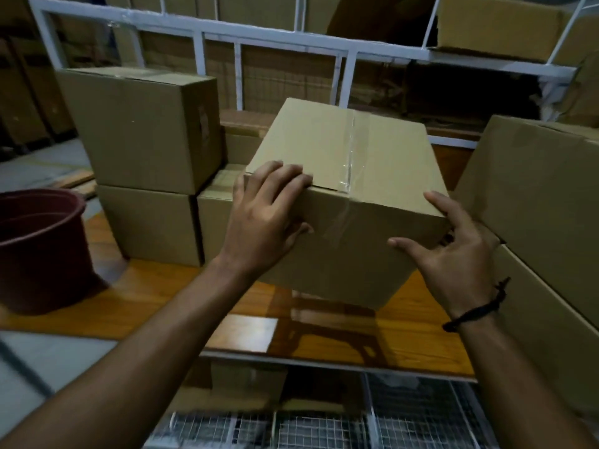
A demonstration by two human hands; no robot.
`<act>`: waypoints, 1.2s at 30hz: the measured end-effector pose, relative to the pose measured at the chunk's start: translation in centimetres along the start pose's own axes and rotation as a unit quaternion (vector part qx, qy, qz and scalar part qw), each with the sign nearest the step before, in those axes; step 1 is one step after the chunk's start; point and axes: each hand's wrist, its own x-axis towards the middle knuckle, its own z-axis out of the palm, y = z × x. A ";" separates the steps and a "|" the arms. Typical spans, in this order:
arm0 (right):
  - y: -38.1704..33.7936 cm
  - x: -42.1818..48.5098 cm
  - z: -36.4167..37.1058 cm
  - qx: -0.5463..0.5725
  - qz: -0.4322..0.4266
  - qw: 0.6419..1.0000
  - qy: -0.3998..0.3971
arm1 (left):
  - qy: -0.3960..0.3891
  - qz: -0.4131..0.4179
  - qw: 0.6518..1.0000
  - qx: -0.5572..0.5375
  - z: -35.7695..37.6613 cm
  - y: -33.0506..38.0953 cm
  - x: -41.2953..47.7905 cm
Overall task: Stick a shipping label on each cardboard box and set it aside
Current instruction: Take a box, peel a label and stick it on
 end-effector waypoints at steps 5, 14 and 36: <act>-1.0 -2.4 -0.7 0.049 -0.021 0.998 -0.015 | -0.005 -0.012 1.000 0.021 -3.1 1.5 -2.1; -3.5 -4.0 3.6 0.078 -0.009 0.991 -0.105 | -0.043 -0.081 0.993 0.074 -7.6 -0.3 -7.7; -2.7 -9.7 21.1 0.002 0.067 0.988 -0.139 | -0.182 -0.144 0.973 0.003 -2.7 -14.4 -17.5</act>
